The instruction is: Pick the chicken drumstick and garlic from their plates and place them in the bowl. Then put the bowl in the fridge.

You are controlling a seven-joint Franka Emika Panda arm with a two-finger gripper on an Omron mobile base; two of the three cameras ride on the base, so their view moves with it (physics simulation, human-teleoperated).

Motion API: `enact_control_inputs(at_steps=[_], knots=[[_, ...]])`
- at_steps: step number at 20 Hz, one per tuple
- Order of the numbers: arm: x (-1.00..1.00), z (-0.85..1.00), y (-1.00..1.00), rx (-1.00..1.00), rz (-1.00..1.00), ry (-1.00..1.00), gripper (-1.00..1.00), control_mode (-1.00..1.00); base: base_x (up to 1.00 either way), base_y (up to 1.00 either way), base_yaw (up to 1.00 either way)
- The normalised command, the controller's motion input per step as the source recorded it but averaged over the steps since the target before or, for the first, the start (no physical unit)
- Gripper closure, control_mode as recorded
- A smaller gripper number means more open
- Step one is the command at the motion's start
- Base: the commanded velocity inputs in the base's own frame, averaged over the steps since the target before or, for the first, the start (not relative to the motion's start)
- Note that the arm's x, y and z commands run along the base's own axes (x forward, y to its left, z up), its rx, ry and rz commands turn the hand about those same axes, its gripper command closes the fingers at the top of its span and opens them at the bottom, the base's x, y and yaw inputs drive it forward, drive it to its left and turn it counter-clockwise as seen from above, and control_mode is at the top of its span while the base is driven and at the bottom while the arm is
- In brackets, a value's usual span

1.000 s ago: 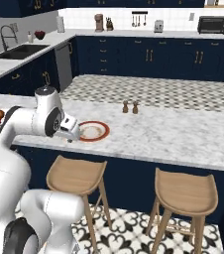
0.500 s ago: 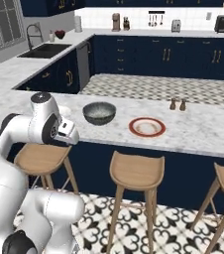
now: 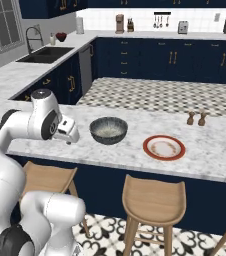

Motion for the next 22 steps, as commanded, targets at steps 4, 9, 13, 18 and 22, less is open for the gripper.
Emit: enact_control_inputs(at_steps=[4, 9, 13, 18, 22], knots=[[0.00, 0.00, 0.00, 0.00, 0.00, 0.00, -1.00, 1.00, 0.83, 0.79, 0.04], [0.88, 0.00, 0.86, -0.05, 0.16, 0.00, -1.00, -1.00, 0.00, 0.00, 0.00], [0.68, 0.00, 0.79, -0.06, 0.18, 0.00, -1.00, -1.00, 0.00, 0.00, 0.00], [0.44, -0.02, 0.55, -0.02, 0.11, 0.00, -1.00, -1.00, 0.00, 0.00, 0.00], [0.47, -0.31, 0.20, 0.00, 0.06, 0.00, -1.00, -1.00, 0.00, 0.00, 0.00]])
